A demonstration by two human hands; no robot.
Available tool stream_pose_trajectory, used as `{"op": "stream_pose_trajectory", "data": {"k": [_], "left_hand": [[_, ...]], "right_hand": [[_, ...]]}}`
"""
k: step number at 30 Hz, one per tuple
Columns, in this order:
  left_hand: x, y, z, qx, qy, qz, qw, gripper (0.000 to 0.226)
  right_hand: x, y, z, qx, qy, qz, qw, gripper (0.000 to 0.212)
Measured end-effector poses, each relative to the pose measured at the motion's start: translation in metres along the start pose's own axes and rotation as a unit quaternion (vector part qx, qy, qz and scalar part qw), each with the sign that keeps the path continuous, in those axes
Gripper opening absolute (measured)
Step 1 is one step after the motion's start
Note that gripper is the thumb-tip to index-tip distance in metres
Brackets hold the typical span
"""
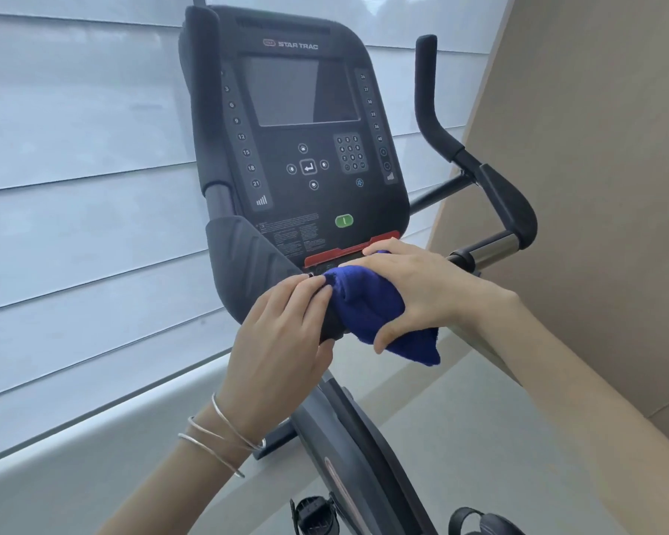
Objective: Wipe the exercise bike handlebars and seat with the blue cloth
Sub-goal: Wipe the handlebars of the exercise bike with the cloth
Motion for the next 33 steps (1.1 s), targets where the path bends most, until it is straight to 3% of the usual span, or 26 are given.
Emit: {"op": "stream_pose_trajectory", "data": {"k": [3,8,12,17,20,27,33], "left_hand": [[-0.002,0.001,0.0,-0.002,0.006,0.0,1.0,0.049],[-0.005,0.003,0.0,-0.004,0.02,0.01,1.0,0.05],[-0.01,0.005,-0.001,0.014,0.042,0.016,0.999,0.048],[-0.011,0.002,-0.002,0.017,0.031,0.002,0.999,0.05],[-0.01,0.001,-0.002,0.008,0.028,0.008,1.0,0.047],[-0.007,0.0,-0.001,0.006,0.034,0.029,0.999,0.048],[-0.005,0.01,0.013,0.024,0.034,0.03,0.999,0.051]], "right_hand": [[0.001,0.011,0.004,-0.003,-0.053,-0.026,0.998,0.073],[-0.016,0.002,0.011,-0.035,-0.022,-0.024,0.999,0.062],[-0.031,-0.006,0.004,-0.055,0.005,0.017,0.998,0.065],[-0.009,-0.023,0.016,-0.14,-0.088,-0.035,0.986,0.082],[0.009,-0.03,0.024,-0.15,-0.071,-0.044,0.985,0.09],[-0.003,-0.036,0.011,-0.142,-0.076,-0.075,0.984,0.06],[-0.026,-0.038,0.009,-0.17,-0.1,-0.073,0.978,0.059]]}}
Point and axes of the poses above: each hand's wrist, its own y-axis towards the middle knuckle, its own z-axis out of the palm, x = y × z, the point moved 3 cm from there along y, towards the middle knuckle, and after that the axes turned 10 degrees about -x, right-handed, at the moved point
